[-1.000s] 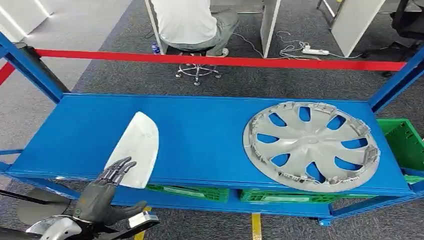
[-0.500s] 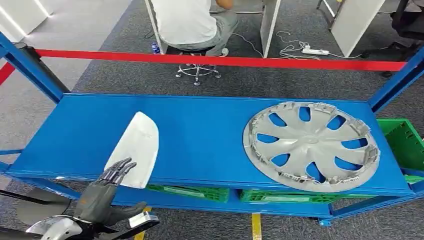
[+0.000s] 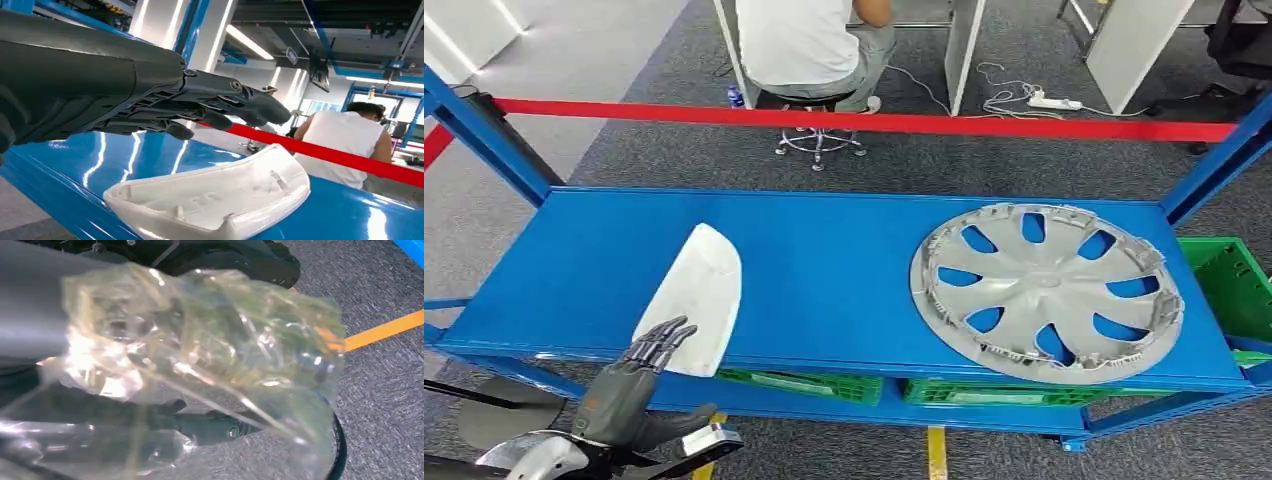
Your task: Take the parts from the cabinet and place them on the table.
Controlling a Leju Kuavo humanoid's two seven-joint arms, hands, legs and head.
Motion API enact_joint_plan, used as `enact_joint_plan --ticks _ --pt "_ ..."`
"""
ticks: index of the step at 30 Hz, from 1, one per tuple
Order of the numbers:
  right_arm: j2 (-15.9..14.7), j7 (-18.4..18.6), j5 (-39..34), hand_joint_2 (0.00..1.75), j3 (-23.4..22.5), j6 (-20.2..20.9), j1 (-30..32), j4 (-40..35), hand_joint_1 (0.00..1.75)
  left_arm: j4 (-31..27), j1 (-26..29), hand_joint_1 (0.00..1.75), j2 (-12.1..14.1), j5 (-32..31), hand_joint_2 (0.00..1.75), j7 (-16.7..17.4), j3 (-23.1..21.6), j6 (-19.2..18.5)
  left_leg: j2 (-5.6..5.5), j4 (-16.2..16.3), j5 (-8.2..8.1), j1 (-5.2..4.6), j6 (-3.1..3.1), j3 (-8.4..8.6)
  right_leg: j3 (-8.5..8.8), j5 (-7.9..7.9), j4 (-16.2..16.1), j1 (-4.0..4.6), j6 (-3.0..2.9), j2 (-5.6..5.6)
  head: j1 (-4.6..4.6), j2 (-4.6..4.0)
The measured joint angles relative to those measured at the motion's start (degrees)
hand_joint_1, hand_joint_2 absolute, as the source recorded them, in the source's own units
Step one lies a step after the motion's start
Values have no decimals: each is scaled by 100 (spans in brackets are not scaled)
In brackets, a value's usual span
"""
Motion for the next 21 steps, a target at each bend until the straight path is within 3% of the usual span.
enact_joint_plan --ticks 7,10,16,21 --pt "0 0 0 0 0 0 0 0 0 0 0 0 -2 0 175 0 0 0 0 0 0 0 0 0 0 0 0 0 0 0 0 0" --pt "0 7 122 0 2 0 -21 2 0 86 -62 0 -24 -311 175 350 69 -248 0 0 0 0 0 4 -20 0 -3 0 0 0 0 0" --pt "-26 -65 -66 0 15 0 -343 258 0 1361 -864 0 -424 -175 175 -446 734 -623 0 0 4 1 4 11 24 7 -3 1 2 1 2 0" --pt "-26 -109 -94 0 15 0 -362 302 0 1580 -909 0 -597 -286 175 -466 1038 -706 0 1 4 1 4 21 21 6 -3 1 2 1 2 0"
